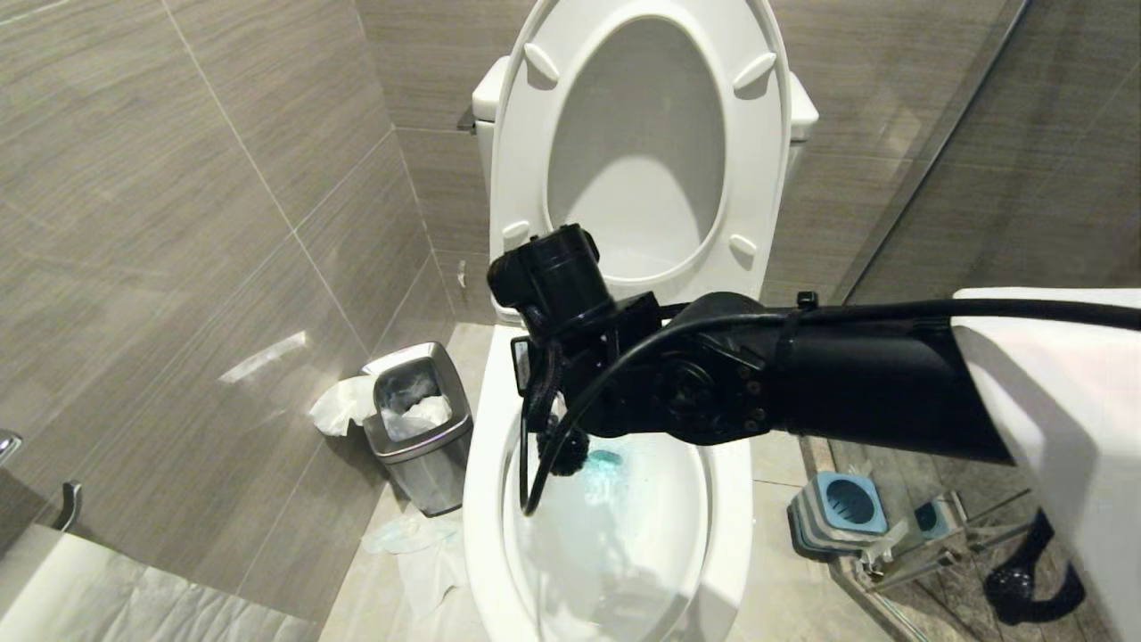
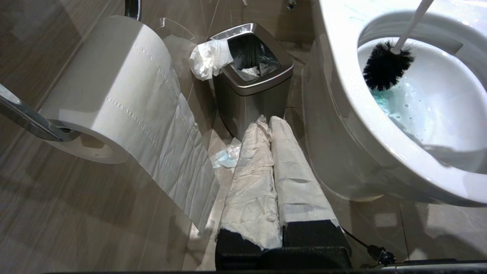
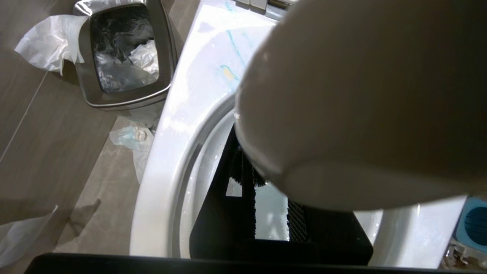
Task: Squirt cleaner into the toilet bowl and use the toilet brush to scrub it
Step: Scrub the toilet bowl
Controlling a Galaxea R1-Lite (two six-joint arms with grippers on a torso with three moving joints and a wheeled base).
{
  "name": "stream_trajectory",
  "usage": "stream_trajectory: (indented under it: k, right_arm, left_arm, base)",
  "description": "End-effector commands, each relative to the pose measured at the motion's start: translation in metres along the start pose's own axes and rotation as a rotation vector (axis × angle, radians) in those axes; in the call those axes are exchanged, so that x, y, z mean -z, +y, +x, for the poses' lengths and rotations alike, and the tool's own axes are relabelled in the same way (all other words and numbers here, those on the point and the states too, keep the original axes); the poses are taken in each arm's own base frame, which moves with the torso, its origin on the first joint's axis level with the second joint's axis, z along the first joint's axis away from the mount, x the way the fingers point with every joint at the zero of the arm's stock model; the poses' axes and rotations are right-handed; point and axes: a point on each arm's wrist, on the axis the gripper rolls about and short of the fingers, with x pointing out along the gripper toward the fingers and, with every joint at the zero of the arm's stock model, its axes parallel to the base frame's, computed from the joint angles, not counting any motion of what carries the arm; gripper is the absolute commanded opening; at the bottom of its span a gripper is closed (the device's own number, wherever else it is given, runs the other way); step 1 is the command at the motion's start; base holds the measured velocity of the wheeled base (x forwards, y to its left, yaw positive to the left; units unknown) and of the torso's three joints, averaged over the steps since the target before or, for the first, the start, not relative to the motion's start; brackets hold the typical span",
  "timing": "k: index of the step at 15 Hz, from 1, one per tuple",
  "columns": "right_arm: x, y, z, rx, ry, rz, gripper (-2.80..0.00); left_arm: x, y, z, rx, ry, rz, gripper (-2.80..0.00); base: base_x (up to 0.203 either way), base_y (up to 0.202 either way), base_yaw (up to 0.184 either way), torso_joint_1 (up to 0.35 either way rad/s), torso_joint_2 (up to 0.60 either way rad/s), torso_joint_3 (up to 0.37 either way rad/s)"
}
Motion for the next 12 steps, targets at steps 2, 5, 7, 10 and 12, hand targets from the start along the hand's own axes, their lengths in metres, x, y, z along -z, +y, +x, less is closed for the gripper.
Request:
stream_trajectory:
  k: [2,5,7,10,12]
  right_arm:
    - [0.013,0.004,0.019,0.018,0.015,-0.025,-2.80]
    - [0.006,-0.004,0.027,0.036,-0.024,-0.029,-2.80]
    - [-0.001,-0.016,0.031,0.061,-0.035,-0.014,-2.80]
    - [-0.010,-0.034,0.032,0.100,-0.039,0.001,-2.80]
    - [-0.014,-0.043,0.025,0.118,-0.041,0.002,-2.80]
  left_arm:
    - [0.000,0.000,0.000,0.000,0.001,0.000,-2.80]
    - [0.000,0.000,0.000,0.000,0.001,0.000,-2.80]
    - [0.000,0.000,0.000,0.000,0.001,0.000,-2.80]
    - [0.000,0.000,0.000,0.000,0.001,0.000,-2.80]
    - [0.000,0.000,0.000,0.000,0.001,0.000,-2.80]
  base:
    - [0.000,0.000,0.000,0.000,0.00,0.000]
    - [0.000,0.000,0.000,0.000,0.00,0.000]
    - [0.000,0.000,0.000,0.000,0.00,0.000]
    - [0.000,0.000,0.000,0.000,0.00,0.000]
    - [0.000,0.000,0.000,0.000,0.00,0.000]
